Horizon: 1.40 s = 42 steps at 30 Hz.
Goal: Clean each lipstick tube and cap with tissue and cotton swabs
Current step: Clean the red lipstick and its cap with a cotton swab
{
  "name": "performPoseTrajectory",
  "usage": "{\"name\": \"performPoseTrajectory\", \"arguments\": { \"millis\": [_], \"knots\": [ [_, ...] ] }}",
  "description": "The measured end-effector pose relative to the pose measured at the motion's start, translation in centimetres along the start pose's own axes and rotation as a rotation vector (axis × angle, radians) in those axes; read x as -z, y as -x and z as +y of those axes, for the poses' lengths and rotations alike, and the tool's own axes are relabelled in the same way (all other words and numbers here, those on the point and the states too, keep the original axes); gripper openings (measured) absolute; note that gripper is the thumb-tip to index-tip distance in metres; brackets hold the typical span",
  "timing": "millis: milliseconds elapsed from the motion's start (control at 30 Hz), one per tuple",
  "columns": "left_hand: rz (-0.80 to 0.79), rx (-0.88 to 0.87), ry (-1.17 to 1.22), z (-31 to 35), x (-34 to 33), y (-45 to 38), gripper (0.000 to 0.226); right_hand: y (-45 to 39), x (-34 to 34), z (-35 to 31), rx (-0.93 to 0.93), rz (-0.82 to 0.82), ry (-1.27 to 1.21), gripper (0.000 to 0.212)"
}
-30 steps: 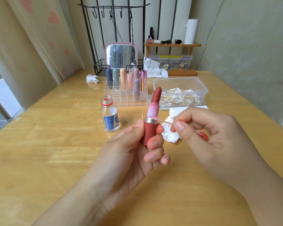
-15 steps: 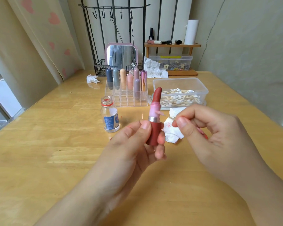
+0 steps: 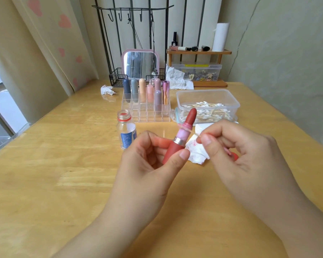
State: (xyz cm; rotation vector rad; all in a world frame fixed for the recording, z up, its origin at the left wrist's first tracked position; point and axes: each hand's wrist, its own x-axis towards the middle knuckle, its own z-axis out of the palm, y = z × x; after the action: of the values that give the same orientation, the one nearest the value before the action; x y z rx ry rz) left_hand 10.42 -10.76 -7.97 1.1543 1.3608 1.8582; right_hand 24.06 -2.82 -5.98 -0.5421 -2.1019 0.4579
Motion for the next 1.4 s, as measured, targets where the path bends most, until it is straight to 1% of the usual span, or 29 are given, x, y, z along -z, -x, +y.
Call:
{"name": "performPoseTrajectory", "arguments": {
  "millis": [67,167,267,333,400,467,533,600,700,867,933,1067,1167,1233,1333,1400],
  "knots": [
    [0.012,-0.004,-0.013,-0.1,-0.1,0.0,0.016,0.0,0.0,0.0,0.0,-0.016,-0.013,0.022],
    [0.011,-0.007,-0.01,0.0,-0.1,0.0,0.014,0.2,-0.2,-0.2,0.038,-0.098,-0.009,0.02],
    [0.0,0.007,0.011,0.1,-0.1,0.0,0.019,0.0,0.0,0.0,0.017,-0.032,0.019,0.021],
    [-0.021,0.047,0.085,0.0,0.0,-0.2,0.021,0.0,0.2,0.1,0.01,-0.03,0.001,0.021],
    [-0.097,0.082,0.156,0.2,0.1,-0.3,0.021,0.0,0.2,0.1,0.022,-0.069,-0.018,0.02],
    [-0.183,0.126,0.248,0.3,0.0,-0.1,0.024,0.0,0.2,0.1,0.009,-0.046,-0.011,0.021],
    [-0.197,0.219,0.397,0.2,-0.2,-0.1,0.029,-0.1,0.2,0.2,-0.018,-0.014,-0.025,0.02],
    [-0.207,0.304,0.547,0.1,-0.2,-0.3,0.029,0.0,-0.1,0.2,-0.021,-0.042,-0.038,0.02],
    [-0.306,0.365,0.657,0.4,-0.2,-0.5,0.027,0.2,-0.4,0.1,-0.012,-0.069,-0.012,0.021],
    [-0.316,0.366,0.634,0.5,-0.3,-0.1,0.019,0.0,-0.1,0.2,-0.026,-0.015,-0.025,0.022],
    [-0.329,0.364,0.661,0.2,-0.2,-0.4,0.023,-0.1,0.1,0.1,-0.031,-0.001,-0.028,0.02],
    [-0.347,0.344,0.642,-0.2,-0.2,-0.6,0.03,0.0,0.2,-0.2,-0.002,-0.09,-0.084,0.02],
    [-0.308,0.392,0.672,0.1,-0.3,-0.5,0.03,-0.1,0.3,0.0,-0.031,-0.037,-0.074,0.021],
    [-0.296,0.417,0.676,0.5,-0.4,-0.4,0.029,-0.2,0.3,0.2,-0.034,-0.04,-0.081,0.021],
    [-0.315,0.397,0.604,0.9,-0.3,-0.1,0.02,-0.1,0.2,0.2,-0.006,-0.104,-0.079,0.022],
    [-0.318,0.388,0.586,1.0,-0.3,0.0,0.016,-0.1,0.3,0.2,-0.022,-0.072,-0.066,0.022]
  ]
}}
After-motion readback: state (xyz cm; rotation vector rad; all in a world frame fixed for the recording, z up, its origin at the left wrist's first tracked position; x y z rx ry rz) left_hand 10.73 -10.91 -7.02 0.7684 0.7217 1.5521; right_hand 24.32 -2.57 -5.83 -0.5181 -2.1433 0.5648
